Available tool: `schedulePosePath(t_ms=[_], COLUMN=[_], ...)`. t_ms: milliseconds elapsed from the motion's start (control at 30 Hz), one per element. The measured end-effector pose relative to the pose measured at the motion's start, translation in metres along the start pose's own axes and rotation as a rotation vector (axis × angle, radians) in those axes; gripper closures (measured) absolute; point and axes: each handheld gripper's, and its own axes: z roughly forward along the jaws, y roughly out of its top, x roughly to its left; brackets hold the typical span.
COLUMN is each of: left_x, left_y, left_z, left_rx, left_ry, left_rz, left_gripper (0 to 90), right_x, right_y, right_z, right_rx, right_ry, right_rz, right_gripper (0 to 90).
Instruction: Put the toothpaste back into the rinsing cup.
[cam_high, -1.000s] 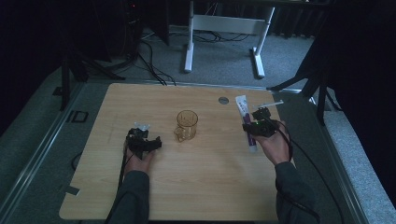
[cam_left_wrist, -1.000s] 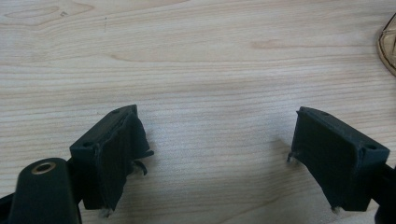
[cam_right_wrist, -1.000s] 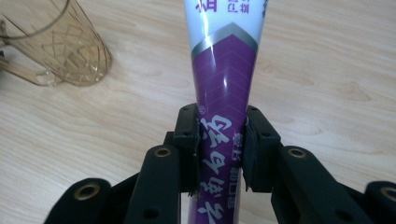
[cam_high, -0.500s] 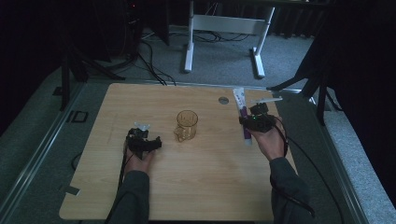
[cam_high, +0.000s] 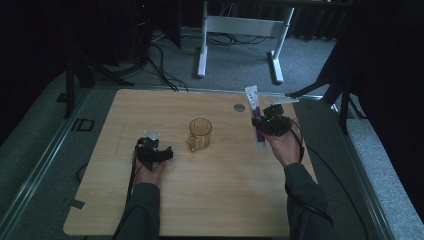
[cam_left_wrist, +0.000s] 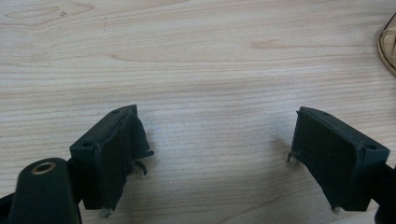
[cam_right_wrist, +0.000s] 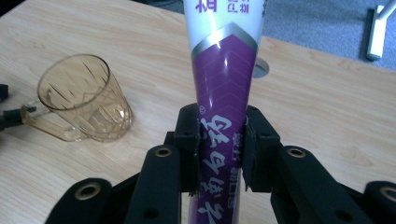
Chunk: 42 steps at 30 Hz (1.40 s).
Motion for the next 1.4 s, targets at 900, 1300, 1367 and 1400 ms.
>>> schedulePosePath(t_ms=[900, 1300, 1367, 1400], left_x=[0.0, 0.0, 0.0, 0.0], left_y=[0.0, 0.0, 0.0, 0.0], left_z=[0.0, 0.0, 0.0, 0.0], left_rx=[-0.001, 0.001, 0.0, 0.001], left_ry=[0.001, 0.0, 0.0, 0.001], left_rz=[0.001, 0.002, 0.002, 0.002], left_gripper=[15.4, 15.4, 15.4, 15.5], right_x=[0.027, 0.039, 0.041, 0.042], right_y=[0.026, 0.031, 0.031, 0.031], right_z=[0.005, 0.011, 0.014, 0.015], right_rx=[-0.105, -0.133, -0.141, -0.142], right_ry=[0.01, 0.036, 0.043, 0.044], right_rz=[-0.048, -0.047, -0.046, -0.047], right_gripper=[71.4, 71.4, 71.4, 71.4])
